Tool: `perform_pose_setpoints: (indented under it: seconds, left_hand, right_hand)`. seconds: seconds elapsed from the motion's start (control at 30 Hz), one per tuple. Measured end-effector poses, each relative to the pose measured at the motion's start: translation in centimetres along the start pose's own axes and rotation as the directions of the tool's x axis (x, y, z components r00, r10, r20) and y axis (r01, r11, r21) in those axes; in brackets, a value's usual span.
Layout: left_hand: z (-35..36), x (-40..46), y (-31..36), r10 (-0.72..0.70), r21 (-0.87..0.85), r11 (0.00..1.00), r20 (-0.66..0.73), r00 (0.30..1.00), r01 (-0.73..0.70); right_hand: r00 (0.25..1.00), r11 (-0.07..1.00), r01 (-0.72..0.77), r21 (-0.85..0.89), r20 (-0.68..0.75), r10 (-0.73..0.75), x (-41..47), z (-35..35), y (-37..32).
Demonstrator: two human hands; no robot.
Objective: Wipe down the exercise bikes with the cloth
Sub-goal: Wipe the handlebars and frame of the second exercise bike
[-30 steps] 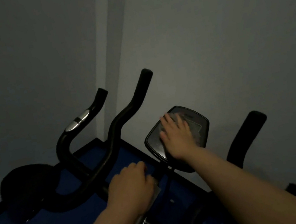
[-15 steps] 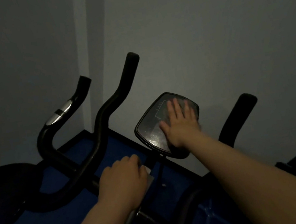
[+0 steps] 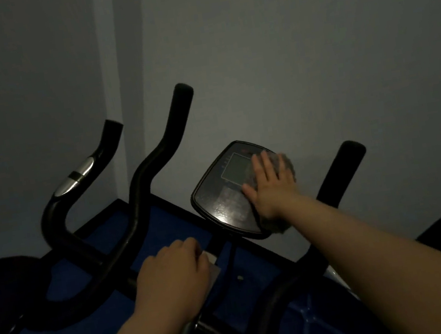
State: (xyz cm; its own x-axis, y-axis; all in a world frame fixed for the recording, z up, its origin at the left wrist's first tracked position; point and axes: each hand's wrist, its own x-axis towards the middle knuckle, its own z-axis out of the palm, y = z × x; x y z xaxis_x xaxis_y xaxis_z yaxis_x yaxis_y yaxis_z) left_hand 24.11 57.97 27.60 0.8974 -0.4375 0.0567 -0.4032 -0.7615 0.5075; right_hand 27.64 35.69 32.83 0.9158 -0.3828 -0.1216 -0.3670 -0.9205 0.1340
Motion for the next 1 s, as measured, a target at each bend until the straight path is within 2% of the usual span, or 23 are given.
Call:
perform_pose_setpoints:
  seconds: [0.1,0.2,0.3,0.37,0.43,0.53,0.6,0.7,0.83,0.87,0.93,1.0]
  left_hand:
    - [0.1,-0.1,0.0,0.002,-0.001,1.0,-0.012,1.0,-0.002]
    - [-0.1,0.0,0.1,-0.001,0.002,1.0,-0.012,1.0,0.001]
    - [-0.3,-0.2,0.3,-0.011,0.01,1.0,0.004,1.0,0.011]
    - [-0.5,-0.2,0.4,-0.01,0.028,1.0,0.023,1.0,0.009]
    - [-0.5,-0.2,0.3,-0.018,0.016,1.0,0.048,0.999,0.017]
    - [-0.8,-0.3,0.4,-0.024,0.006,1.0,0.056,0.998,0.024]
    - [-0.8,-0.3,0.4,-0.034,0.006,0.999,0.061,0.998,0.033]
    - [-0.7,-0.4,0.5,-0.053,-0.03,0.998,0.046,0.998,0.054]
    - [-0.8,-1.1,0.6,-0.064,-0.137,0.989,-0.114,0.991,0.048]
    - [-1.0,-1.3,0.6,-0.053,-0.151,0.988,-0.164,0.985,0.028]
    - [-1.2,-1.6,0.5,-0.045,-0.196,0.981,-0.247,0.968,-0.005]
    - [-1.3,-1.8,0.4,-0.055,-0.241,0.97,-0.299,0.953,-0.019]
  right_hand:
    - [0.991,0.997,0.04,0.064,-0.128,-0.032,3.4,-1.1,-1.9]
    - [0.977,0.988,0.15,0.047,-0.161,-0.141,4.1,-1.2,-5.1]
    - [0.934,0.934,0.357,0.0,-0.021,-0.357,0.2,0.6,-7.2]
    - [0.894,0.896,0.443,-0.035,0.095,-0.438,-3.0,2.1,-6.2]
    - [0.906,0.911,0.4,-0.101,0.192,-0.376,-5.1,2.4,-3.6]
    - [0.963,0.972,0.174,-0.159,0.236,-0.133,-5.8,1.5,-0.9]
    - [0.982,0.99,0.052,-0.132,0.188,-0.026,-4.4,1.1,-0.8]
    - [0.999,0.999,-0.018,-0.037,0.028,0.019,-1.6,0.9,-1.9]
    - [0.997,0.998,-0.037,0.044,-0.063,0.039,1.1,0.3,-4.1]
    - [0.997,0.997,-0.01,0.079,-0.079,0.016,1.4,0.2,-4.7]
    - [0.982,0.968,0.142,0.206,-0.15,-0.112,1.2,0.6,-6.3]
    - [0.939,0.867,0.309,0.39,-0.271,-0.213,-0.3,1.3,-7.8]
